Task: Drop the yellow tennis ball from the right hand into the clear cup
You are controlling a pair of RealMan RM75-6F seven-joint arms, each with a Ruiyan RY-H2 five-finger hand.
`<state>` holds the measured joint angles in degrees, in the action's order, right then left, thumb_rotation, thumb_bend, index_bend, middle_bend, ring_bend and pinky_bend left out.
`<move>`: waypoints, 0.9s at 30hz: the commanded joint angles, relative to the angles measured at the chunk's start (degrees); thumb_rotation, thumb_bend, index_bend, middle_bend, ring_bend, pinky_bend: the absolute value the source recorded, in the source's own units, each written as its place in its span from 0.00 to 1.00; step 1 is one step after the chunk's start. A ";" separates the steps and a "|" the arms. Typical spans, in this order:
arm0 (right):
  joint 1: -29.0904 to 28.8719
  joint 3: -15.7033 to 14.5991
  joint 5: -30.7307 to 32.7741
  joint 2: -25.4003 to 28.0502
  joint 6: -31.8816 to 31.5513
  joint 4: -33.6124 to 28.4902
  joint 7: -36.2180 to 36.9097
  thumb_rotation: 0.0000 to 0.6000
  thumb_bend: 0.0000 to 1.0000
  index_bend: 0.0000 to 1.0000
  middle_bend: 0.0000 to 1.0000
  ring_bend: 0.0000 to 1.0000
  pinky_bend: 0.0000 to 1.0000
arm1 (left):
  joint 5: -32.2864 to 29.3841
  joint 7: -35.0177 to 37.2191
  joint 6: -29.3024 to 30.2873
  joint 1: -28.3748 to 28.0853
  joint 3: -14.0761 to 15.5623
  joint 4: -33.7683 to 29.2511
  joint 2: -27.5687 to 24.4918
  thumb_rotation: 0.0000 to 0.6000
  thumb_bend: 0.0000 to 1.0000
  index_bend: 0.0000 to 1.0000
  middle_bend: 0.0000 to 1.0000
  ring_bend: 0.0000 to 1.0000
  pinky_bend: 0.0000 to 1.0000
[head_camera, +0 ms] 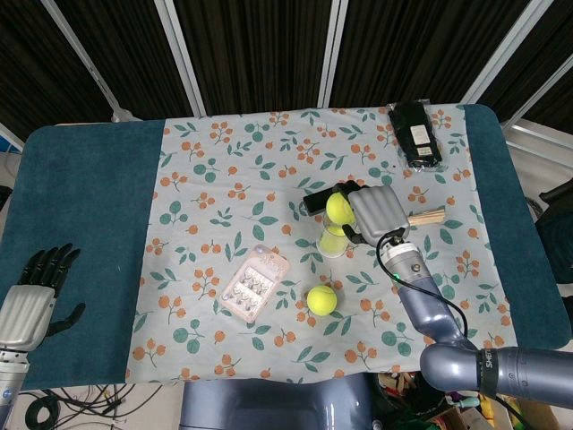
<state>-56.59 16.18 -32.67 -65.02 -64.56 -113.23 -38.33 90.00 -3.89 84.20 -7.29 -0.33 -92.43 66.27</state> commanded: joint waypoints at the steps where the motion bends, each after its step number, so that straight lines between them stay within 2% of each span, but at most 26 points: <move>1: -0.08 -0.07 0.09 0.07 -0.06 -0.04 -0.01 1.00 0.40 0.33 0.35 0.45 0.52 | 0.00 0.02 0.05 0.03 0.00 -0.02 -0.01 1.00 0.28 0.03 0.02 0.00 0.05; 22: -0.66 -0.35 0.55 0.75 -0.48 -0.69 0.49 1.00 0.40 0.33 0.35 0.45 0.52 | 0.02 0.40 0.30 0.17 -0.02 0.18 -0.12 1.00 0.28 0.03 0.02 0.00 0.05; 27: -0.73 -0.66 0.64 0.64 -0.39 -0.47 0.56 1.00 0.37 0.33 0.35 0.45 0.52 | -0.01 0.34 0.24 0.14 -0.04 0.13 -0.10 1.00 0.28 0.03 0.02 0.00 0.05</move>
<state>-57.32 15.52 -32.03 -64.39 -64.96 -113.69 -37.77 89.99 -3.55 84.43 -7.15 -0.36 -92.30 66.17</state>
